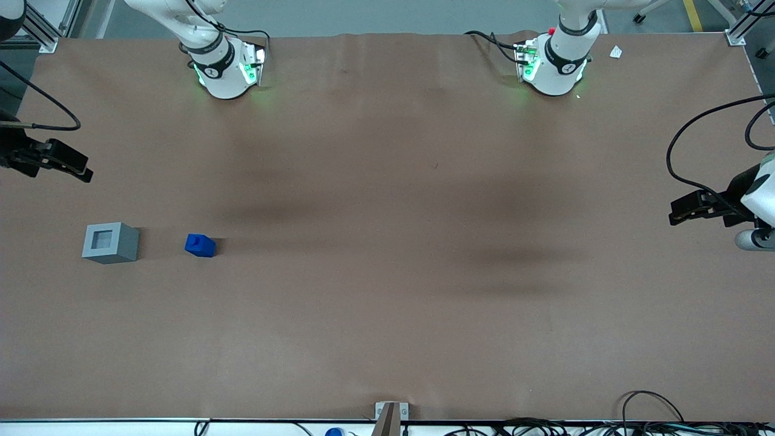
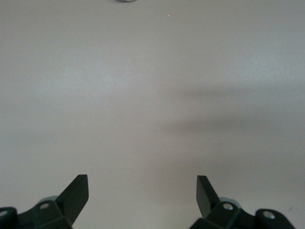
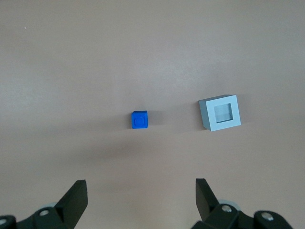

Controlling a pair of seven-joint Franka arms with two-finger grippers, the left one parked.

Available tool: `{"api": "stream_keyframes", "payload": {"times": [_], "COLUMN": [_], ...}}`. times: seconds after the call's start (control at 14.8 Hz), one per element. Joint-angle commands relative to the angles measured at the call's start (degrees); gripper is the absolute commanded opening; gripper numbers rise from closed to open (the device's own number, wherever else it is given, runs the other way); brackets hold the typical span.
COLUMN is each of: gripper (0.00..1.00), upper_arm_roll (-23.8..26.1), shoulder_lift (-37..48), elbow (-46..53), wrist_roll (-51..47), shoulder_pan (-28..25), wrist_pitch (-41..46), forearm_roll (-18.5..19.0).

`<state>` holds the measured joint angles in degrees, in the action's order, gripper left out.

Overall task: Insert blue part into gray base with right arm
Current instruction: 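Move the right gripper over the blue block and lower it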

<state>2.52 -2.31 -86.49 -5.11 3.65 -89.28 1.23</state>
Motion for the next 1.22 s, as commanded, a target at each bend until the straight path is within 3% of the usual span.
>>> {"api": "stream_keyframes", "payload": {"times": [0.0, 0.61, 1.15], "gripper": [1.00, 1.00, 1.00], "upper_arm_roll": [0.55, 0.81, 0.90], "shoulder_lift": [-0.50, -6.65, -6.57], "elbow": [0.97, 0.10, -15.79], "wrist_roll": [0.37, -0.24, -0.60], "shoulder_pan": [0.65, 0.48, 0.48], "wrist_pitch": [0.69, -1.33, -18.45], "forearm_roll": [0.44, -0.79, -1.32]}}
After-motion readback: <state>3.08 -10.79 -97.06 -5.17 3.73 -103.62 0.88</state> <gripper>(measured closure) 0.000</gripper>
